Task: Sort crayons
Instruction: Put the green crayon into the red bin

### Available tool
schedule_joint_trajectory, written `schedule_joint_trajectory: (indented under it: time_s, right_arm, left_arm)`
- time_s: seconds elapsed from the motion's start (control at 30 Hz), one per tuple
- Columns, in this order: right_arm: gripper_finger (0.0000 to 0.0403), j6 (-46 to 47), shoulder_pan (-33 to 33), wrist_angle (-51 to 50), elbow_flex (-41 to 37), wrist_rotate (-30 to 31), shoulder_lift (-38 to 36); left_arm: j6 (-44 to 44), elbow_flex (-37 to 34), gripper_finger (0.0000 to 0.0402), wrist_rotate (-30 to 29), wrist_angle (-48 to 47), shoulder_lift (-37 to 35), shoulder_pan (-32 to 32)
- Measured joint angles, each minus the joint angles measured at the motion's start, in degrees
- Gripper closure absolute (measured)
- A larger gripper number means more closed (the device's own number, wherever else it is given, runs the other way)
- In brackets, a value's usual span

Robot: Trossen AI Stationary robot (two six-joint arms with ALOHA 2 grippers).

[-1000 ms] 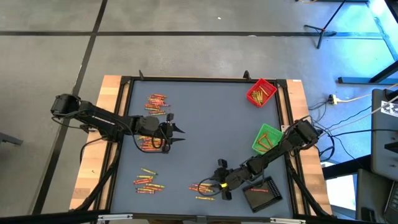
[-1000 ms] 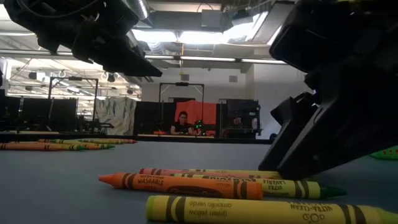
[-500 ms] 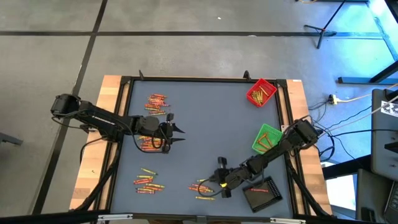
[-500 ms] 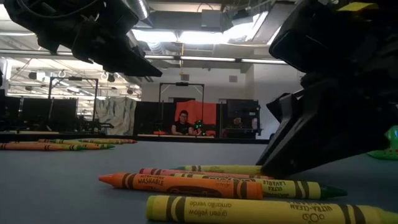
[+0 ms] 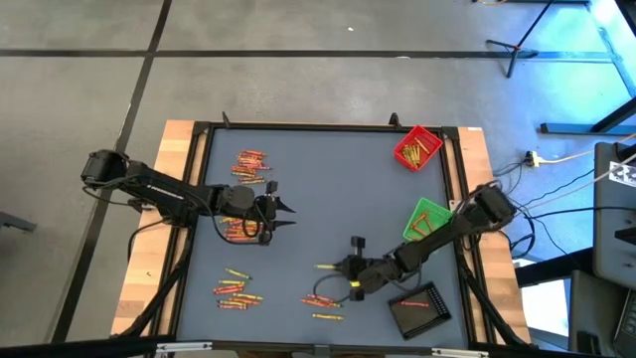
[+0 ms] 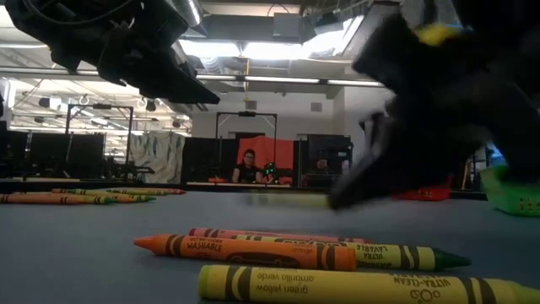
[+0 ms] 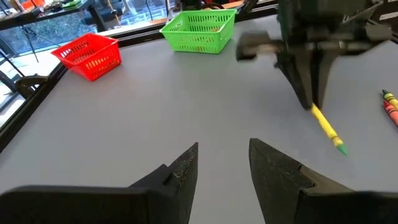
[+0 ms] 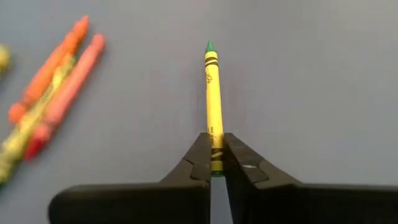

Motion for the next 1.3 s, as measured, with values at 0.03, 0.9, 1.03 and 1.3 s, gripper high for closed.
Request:
schedule_joint_trajectory:
  time_s: [0.03, 0.9, 1.03, 1.3]
  right_arm:
    - [0.0391, -0.02, -0.49, -1.36, 0.07, 0.47, -1.55]
    - [0.038, 15.39, -32.14, -65.97, -2.04, 15.69, -38.33]
    - [0.038, 15.18, -39.72, -66.84, -4.73, 14.99, -38.46]
    - [0.0379, 13.54, -52.76, -64.72, -9.23, 14.02, -38.26]
  left_arm:
    - [0.0, 0.0, 0.0274, 0.01, -0.05, 0.0, 0.01]
    - [1.58, 0.0, 0.0274, -0.21, 0.2, 0.01, 0.07]
    - [1.6, 0.0, 0.0274, -0.19, 0.23, 0.02, 0.07]
    - [1.49, 0.0, 0.0274, -0.21, 2.33, 0.0, 0.0]
